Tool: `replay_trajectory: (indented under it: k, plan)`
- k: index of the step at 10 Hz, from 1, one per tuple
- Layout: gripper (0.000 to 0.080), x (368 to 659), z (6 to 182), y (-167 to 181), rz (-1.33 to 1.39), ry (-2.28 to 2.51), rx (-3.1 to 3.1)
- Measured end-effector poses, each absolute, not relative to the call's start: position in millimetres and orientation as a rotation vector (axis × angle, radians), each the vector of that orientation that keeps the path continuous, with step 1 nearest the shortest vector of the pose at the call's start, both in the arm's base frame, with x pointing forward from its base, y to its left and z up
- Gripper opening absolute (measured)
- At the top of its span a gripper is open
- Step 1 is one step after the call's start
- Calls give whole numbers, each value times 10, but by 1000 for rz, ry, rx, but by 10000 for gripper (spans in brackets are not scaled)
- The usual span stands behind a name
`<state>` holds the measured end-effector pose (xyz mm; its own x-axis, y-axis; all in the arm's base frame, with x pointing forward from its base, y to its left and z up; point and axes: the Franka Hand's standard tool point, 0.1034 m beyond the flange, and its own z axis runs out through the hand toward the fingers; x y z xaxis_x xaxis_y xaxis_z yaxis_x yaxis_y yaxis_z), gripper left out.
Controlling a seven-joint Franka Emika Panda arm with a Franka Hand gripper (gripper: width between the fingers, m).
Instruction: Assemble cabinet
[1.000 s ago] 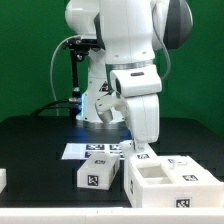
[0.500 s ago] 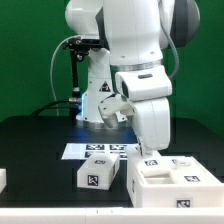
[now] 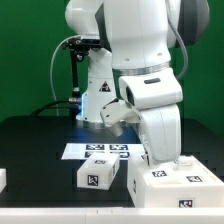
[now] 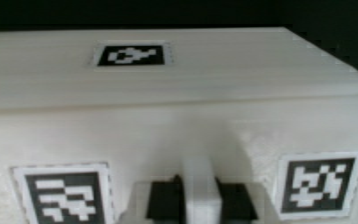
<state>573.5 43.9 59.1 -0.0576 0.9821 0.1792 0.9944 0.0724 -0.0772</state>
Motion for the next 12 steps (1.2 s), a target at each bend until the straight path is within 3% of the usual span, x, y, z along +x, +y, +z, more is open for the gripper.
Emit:
replay_trajectory:
  k: [5, 12]
  plan:
    - [65, 5927, 588, 510, -114, -2082, -2105]
    - [65, 5965, 612, 535, -37, -2020, -2083]
